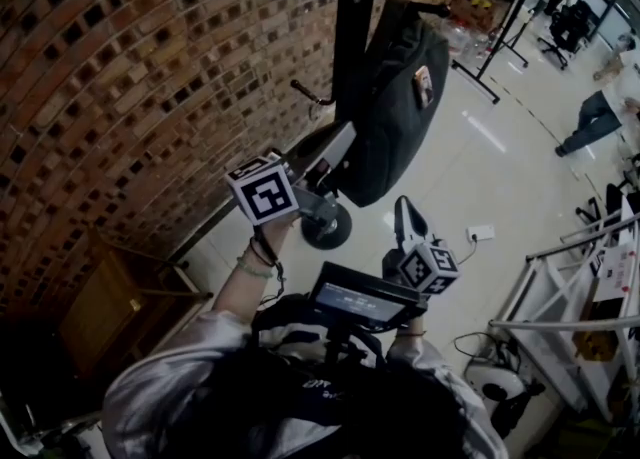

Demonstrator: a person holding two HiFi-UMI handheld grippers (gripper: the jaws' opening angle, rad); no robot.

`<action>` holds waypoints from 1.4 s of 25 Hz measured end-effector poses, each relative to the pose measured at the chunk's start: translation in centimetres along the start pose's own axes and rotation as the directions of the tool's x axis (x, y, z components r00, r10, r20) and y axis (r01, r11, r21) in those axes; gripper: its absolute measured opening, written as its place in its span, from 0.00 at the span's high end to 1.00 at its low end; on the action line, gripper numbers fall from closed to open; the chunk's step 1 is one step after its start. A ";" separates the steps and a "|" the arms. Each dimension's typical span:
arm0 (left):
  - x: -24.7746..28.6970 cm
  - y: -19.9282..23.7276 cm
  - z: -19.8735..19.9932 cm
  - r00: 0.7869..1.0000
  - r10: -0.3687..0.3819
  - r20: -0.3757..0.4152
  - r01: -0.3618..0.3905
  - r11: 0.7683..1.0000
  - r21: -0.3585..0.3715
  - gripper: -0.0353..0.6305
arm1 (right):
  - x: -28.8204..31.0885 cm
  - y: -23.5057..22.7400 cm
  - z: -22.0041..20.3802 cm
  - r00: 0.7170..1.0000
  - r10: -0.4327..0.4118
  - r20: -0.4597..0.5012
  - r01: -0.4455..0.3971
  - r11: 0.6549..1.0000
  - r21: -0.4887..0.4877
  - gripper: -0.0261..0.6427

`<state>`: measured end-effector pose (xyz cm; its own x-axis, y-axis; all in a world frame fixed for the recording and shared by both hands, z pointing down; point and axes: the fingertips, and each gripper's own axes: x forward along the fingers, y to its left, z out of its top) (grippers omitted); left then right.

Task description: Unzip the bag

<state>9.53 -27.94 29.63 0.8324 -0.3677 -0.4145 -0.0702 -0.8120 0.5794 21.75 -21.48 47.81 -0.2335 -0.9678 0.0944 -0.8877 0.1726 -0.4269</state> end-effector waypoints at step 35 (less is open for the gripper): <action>-4.7 4.1 -6.4 1.000 0.021 0.008 -0.021 1.000 0.013 0.93 | -0.8 -0.4 -0.3 1.000 0.008 0.020 -0.008 0.999 -0.038 0.97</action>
<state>8.88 -26.62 38.43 0.8263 -0.3883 -0.4080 -0.0949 -0.8100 0.5788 22.18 -20.74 48.15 -0.2329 -0.9698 0.0727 -0.9003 0.1867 -0.3932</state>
